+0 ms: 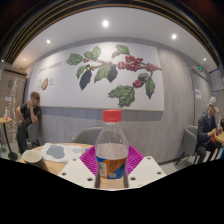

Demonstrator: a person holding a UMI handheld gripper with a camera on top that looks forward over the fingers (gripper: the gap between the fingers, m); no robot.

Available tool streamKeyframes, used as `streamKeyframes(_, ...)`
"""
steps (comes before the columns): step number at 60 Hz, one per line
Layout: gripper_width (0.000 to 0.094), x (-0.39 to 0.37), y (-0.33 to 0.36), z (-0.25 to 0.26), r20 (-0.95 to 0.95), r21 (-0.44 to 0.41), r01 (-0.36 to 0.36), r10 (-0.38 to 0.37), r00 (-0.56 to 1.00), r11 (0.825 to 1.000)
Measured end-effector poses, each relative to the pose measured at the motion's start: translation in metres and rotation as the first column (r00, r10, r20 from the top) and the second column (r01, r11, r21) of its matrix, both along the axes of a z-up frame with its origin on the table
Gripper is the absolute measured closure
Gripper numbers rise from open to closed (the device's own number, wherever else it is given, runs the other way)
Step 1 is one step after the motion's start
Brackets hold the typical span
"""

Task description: Pour water

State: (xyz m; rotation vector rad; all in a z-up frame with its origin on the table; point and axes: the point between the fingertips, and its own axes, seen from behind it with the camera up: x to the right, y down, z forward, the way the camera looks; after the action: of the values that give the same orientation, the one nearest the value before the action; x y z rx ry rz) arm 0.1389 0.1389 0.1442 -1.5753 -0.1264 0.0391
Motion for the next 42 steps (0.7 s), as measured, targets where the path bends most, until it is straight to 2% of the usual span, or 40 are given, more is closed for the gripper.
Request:
streamKeyframes(6, 0.0622, 0.002, -0.004, 0.006, 0.148, 0.016, 0.020, -0.022, 0.989, 1.000)
streamKeyframes(9, 0.0623, -0.008, -0.004, 0.012, 0.285, 0.069, 0.048, -0.066, 0.956, 0.996)
streamKeyframes(13, 0.0623, -0.024, -0.007, 0.025, 0.501, 0.124, 0.049, -0.105, 0.859, 0.991)
streamKeyframes(17, 0.0624, -0.035, -0.015, 0.046, 0.707, 0.167, -0.002, -0.118, 0.697, 0.986)
streamKeyframes(18, 0.0623, -0.057, -0.011, 0.041, 0.749, 0.185, -0.003, -0.139, 0.648, 0.983)
streamKeyframes(24, 0.0622, -0.096, -0.022, 0.057, 0.937, 0.220, -0.130, -0.172, 0.304, 0.967)
streamKeyframes(30, 0.0623, -0.142, -0.017, 0.054, 0.984, 0.170, -0.233, -0.177, -0.008, 0.957)
streamKeyframes(35, 0.0621, -0.163, -0.021, 0.041, 0.940, 0.143, -0.273, -0.217, -0.263, 0.951)
streamKeyframes(42, 0.0619, -0.175, -0.017, 0.052, 0.827, 0.148, -0.329, -0.299, -0.475, 0.933)
